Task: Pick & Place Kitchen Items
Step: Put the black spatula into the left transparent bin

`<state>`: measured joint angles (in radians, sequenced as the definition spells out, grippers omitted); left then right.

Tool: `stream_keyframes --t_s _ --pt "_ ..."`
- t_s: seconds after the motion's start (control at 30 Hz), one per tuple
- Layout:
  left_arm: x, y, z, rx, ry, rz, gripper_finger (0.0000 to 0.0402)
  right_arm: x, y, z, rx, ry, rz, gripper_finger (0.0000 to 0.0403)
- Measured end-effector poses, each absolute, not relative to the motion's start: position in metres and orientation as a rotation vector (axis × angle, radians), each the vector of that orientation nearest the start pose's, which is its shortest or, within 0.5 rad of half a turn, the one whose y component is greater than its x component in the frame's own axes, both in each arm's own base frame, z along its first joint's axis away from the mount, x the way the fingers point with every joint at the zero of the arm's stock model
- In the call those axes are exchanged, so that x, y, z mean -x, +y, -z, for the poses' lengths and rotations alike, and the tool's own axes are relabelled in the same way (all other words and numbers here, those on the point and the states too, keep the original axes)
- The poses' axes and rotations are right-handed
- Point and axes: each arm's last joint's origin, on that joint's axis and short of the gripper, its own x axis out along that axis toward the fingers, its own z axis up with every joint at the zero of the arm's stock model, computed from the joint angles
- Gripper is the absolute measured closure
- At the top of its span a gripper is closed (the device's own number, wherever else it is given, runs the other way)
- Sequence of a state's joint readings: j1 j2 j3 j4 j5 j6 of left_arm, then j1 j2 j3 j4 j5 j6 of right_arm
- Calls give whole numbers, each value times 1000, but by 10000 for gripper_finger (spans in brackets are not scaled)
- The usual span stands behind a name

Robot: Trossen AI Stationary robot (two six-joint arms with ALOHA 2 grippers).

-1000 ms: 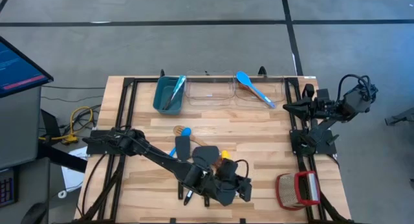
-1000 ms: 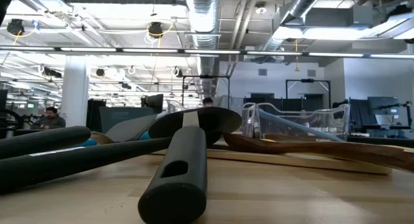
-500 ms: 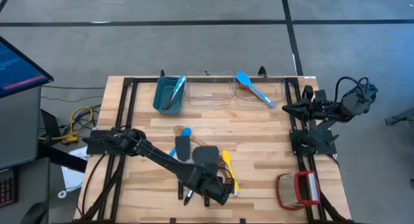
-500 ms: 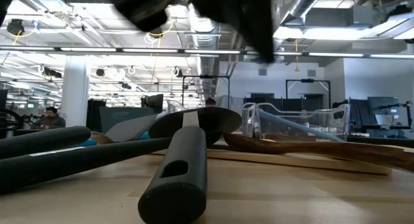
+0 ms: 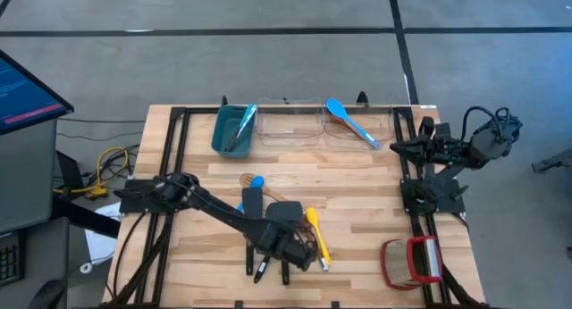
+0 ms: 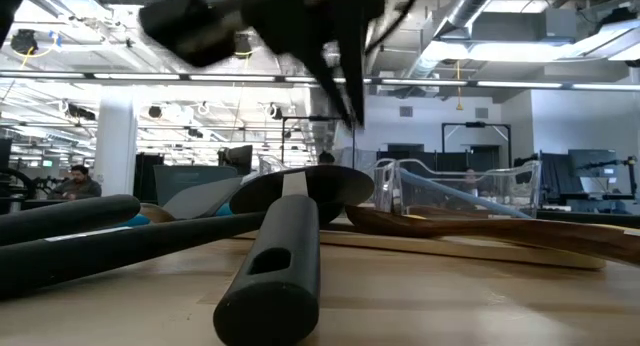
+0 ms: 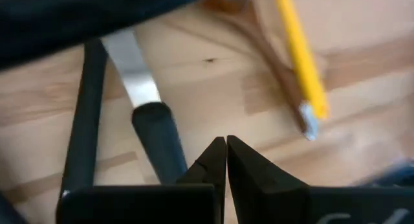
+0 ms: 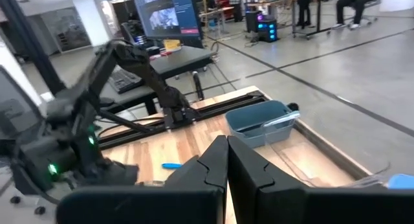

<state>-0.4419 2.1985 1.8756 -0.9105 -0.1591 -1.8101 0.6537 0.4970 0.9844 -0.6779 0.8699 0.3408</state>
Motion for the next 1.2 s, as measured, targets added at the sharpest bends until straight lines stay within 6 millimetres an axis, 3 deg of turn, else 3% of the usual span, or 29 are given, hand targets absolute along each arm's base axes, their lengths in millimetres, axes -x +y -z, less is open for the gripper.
stream_keyframes --t_s 0.3,0.5,0.77,1.2 --pt "-387 -161 -258 1131 983 -931 401 -62 19 -381 -203 97 258 402" --pt "-393 -155 -252 1182 906 -1005 401 -62 19 -380 -202 98 258 402" --pt "-391 -164 -244 1253 950 -1043 400 -62 19 -379 -190 110 260 402" --pt "-388 -171 -222 1200 985 -989 400 -61 19 -378 -183 117 261 402"
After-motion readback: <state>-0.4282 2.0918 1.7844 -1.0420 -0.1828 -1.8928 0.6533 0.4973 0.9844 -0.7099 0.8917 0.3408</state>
